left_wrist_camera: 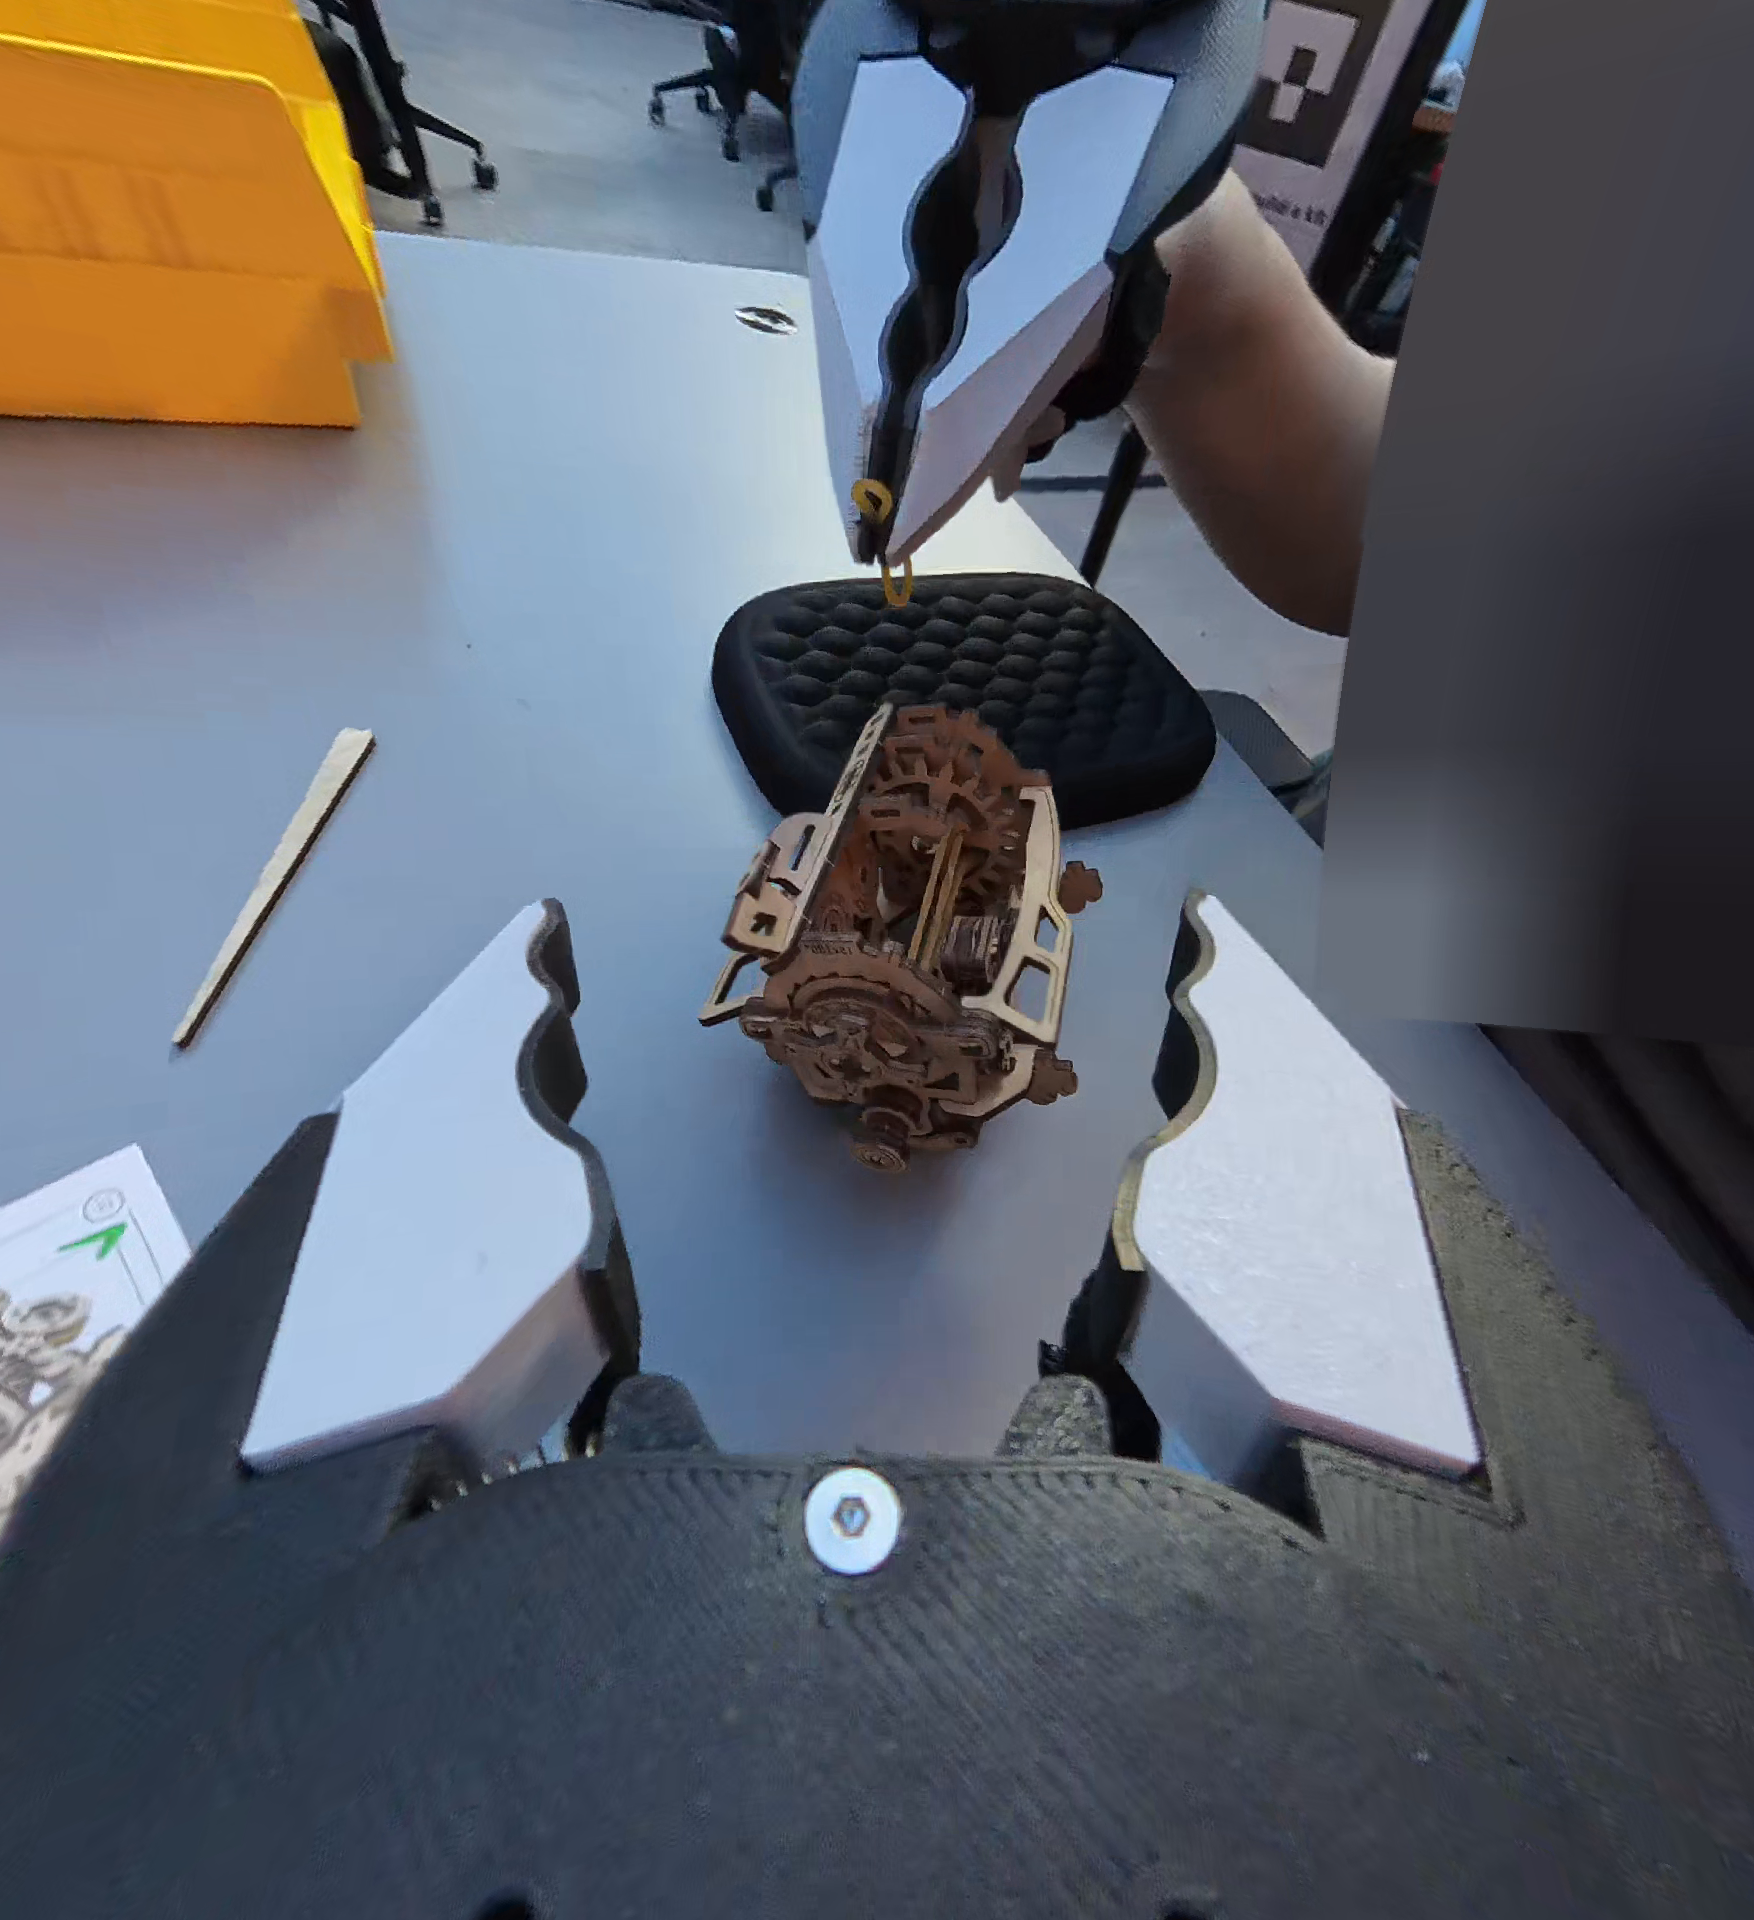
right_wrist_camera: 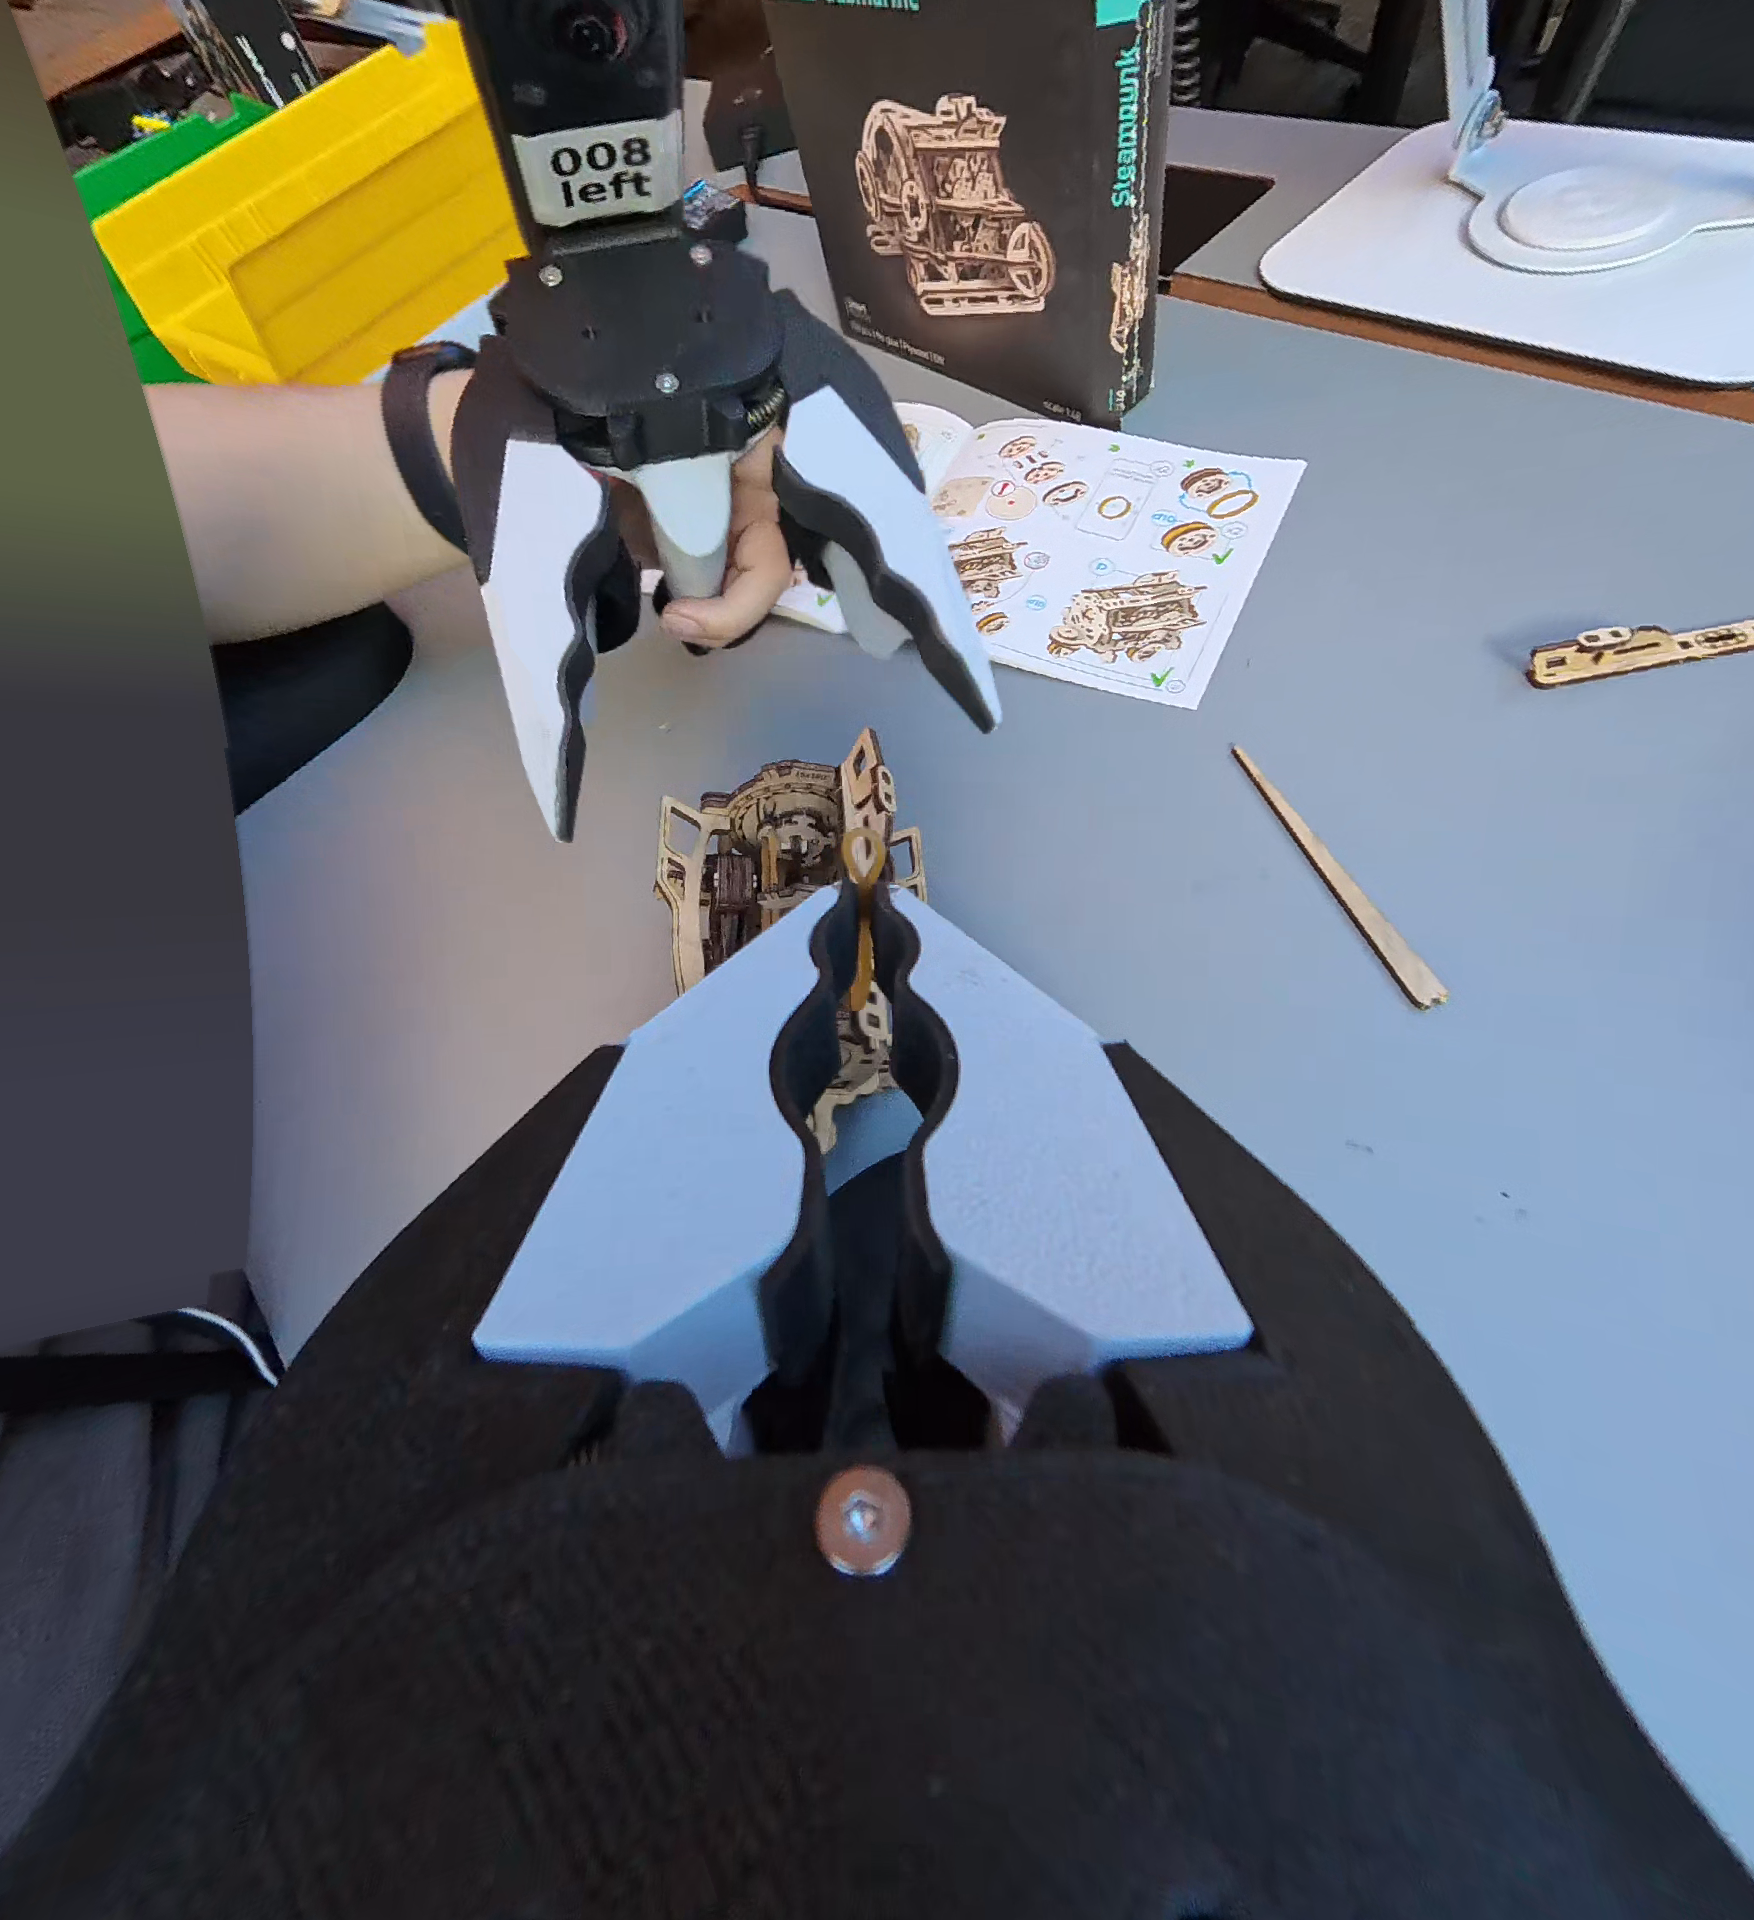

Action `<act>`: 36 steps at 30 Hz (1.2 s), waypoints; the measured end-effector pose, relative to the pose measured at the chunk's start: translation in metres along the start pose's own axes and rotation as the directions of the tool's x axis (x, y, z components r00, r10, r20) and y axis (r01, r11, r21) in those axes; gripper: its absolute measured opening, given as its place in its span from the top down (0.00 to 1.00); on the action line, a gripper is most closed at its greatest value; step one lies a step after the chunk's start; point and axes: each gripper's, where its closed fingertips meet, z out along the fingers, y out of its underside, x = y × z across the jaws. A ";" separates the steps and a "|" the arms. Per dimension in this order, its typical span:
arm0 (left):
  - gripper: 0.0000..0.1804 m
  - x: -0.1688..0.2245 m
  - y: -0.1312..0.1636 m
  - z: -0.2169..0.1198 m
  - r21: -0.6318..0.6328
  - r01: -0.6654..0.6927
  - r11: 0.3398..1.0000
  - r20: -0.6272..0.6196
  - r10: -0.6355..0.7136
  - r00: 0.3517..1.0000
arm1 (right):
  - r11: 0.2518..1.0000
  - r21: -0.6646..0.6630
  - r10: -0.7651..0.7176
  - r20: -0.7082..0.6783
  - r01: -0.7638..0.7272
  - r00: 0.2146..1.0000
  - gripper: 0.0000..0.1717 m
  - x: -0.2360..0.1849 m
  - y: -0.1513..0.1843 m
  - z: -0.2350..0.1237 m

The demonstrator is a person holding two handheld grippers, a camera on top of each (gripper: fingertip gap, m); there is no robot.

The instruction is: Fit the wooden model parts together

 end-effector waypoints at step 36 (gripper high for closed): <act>0.66 -0.003 0.009 -0.050 0.144 0.132 0.981 0.268 -0.167 0.949 | 0.737 -0.460 -0.400 0.294 0.495 0.868 1.00 -0.026 -0.001 0.089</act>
